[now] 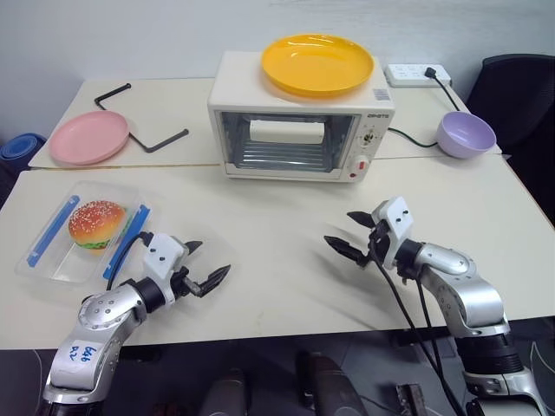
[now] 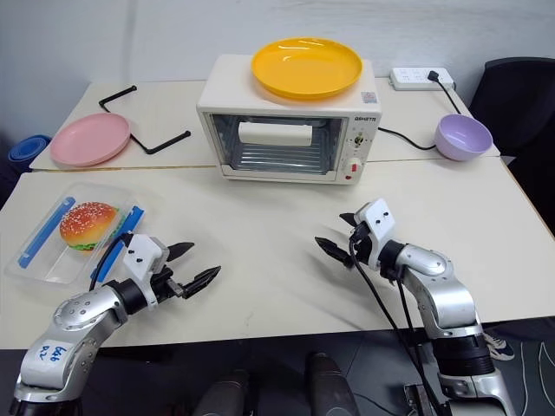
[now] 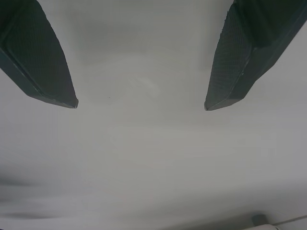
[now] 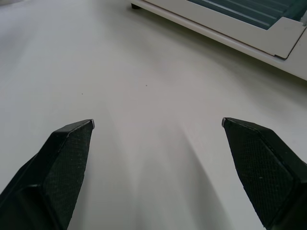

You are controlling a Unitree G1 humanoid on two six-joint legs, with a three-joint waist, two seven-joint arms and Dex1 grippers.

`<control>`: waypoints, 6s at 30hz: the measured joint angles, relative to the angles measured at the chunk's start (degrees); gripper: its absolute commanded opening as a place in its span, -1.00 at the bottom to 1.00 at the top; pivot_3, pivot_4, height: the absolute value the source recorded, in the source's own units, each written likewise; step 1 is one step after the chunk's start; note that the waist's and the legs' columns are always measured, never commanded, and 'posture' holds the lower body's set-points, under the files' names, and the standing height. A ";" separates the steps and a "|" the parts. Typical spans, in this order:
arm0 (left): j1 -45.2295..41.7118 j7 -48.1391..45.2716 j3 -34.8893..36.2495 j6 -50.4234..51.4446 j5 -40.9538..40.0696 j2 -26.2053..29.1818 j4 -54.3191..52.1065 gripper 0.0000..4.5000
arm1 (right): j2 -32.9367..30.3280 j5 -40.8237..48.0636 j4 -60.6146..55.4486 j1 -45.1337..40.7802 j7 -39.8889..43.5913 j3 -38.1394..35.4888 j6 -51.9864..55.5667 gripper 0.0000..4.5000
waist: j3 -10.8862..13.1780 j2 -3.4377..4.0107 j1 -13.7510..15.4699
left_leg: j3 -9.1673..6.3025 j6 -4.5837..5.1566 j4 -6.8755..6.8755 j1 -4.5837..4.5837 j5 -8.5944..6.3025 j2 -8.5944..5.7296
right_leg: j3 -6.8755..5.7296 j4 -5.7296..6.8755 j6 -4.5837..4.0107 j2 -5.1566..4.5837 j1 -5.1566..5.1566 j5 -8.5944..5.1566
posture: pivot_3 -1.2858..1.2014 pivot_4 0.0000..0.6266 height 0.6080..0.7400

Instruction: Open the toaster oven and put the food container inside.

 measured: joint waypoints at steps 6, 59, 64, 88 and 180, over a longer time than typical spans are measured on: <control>0.57 1.09 0.56 0.70 -0.48 -1.16 -0.13 1.00 | 0.06 0.00 0.00 -0.26 0.00 0.04 0.02 0.98 | 0.00 0.00 0.02 | 0.00 0.00 0.01 0.00 0.00 0.00 | -0.01 0.00 0.00 -0.01 0.00 0.00 | 0.03 -0.52 1.00; -52.43 -2.20 -1.00 0.25 -5.62 5.39 25.84 -0.08 | 9.89 7.75 7.76 -23.39 3.03 -1.77 6.42 1.00 | 0.04 -0.08 -1.58 | 0.33 -0.08 -0.13 -0.02 -0.03 0.10 | -0.06 0.08 0.02 0.10 -0.26 0.16 | 0.03 -0.52 1.00; -53.66 -7.80 -4.94 -4.05 -1.11 6.33 32.36 -0.84 | 10.06 7.74 5.77 -22.06 2.01 -1.78 6.51 1.00 | 0.05 -0.08 -1.57 | 0.32 -0.08 -0.16 -0.13 -0.04 0.11 | -0.07 0.19 0.02 0.07 -0.36 0.16 | 0.03 -0.52 1.00; -57.16 -35.69 -11.38 -17.54 6.40 10.96 45.42 -0.98 | 5.74 11.44 -12.67 -5.81 -6.23 -5.29 14.35 1.00 | 0.04 -0.08 0.07 | 0.30 0.00 0.46 -1.15 -0.09 0.04 | -0.11 0.57 0.07 0.04 -1.21 0.17 | 0.03 -0.52 1.00; -40.41 -28.50 -14.35 -12.06 14.25 8.83 38.79 -0.99 | -11.25 25.32 -21.59 -3.51 4.66 -9.32 20.41 1.00 | 0.00 -0.18 0.07 | 0.47 0.11 0.83 -0.89 -0.13 0.01 | 0.13 0.76 0.12 0.11 -1.02 0.17 | 0.03 -0.52 1.00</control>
